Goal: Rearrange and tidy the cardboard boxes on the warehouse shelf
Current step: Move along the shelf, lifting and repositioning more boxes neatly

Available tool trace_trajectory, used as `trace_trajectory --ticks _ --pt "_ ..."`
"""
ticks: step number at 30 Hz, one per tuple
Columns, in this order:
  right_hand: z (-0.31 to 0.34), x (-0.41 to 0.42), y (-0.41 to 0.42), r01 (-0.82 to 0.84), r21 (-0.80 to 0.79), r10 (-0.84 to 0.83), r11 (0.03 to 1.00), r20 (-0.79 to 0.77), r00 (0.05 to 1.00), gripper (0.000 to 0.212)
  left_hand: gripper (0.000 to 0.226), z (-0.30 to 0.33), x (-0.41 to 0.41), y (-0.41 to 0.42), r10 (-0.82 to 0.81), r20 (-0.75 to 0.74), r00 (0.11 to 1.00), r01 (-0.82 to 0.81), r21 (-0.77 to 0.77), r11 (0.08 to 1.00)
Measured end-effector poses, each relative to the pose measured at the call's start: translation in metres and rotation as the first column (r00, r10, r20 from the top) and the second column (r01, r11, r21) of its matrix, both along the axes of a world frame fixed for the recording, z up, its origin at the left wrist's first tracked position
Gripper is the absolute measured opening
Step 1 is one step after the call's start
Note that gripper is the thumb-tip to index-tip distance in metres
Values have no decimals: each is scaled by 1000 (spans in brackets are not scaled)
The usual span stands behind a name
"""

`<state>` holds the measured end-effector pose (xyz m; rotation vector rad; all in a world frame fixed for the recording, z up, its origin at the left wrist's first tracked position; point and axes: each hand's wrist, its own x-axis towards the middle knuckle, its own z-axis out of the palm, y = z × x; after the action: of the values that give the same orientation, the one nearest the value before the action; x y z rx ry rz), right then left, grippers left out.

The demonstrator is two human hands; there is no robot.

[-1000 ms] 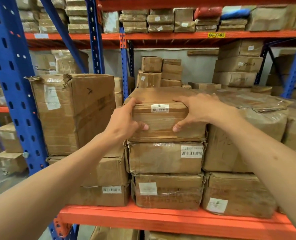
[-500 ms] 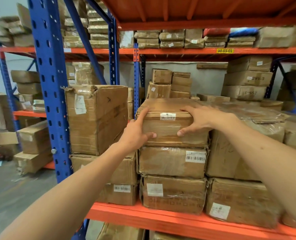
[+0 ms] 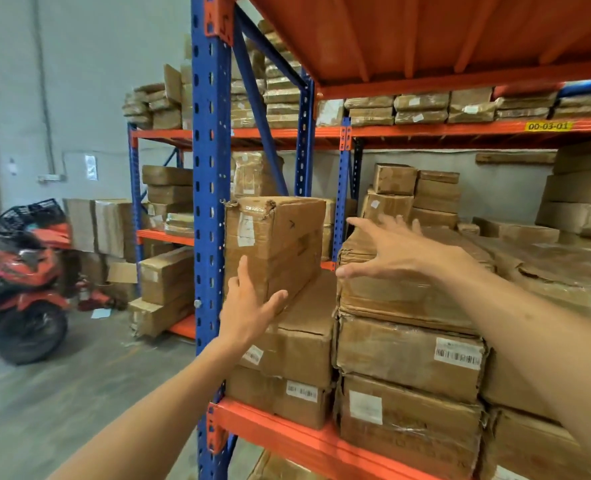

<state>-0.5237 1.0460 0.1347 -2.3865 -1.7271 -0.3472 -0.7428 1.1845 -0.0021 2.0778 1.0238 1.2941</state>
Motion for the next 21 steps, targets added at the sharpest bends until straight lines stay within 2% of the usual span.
trace_trajectory --ticks 6,9,14,18,21 --pt "20 -68 65 -129 -6 129 992 106 986 115 118 -1 -27 29 53 -41 998 -57 -112 992" --pt "33 -104 97 -184 -4 181 983 210 961 111 117 3 -30 41 4 -74 997 -14 -134 991" --pt "49 -139 148 -237 -1 229 971 271 935 95 121 5 -26 59 -112 -132 985 91 -160 983" --pt "43 -148 183 -216 -18 212 976 283 935 87 117 -5 -22 74 -94 -149 984 82 -83 993" --pt "34 -145 195 -142 -48 149 989 307 940 100 117 -14 -22 84 -78 -174 982 77 -15 997"
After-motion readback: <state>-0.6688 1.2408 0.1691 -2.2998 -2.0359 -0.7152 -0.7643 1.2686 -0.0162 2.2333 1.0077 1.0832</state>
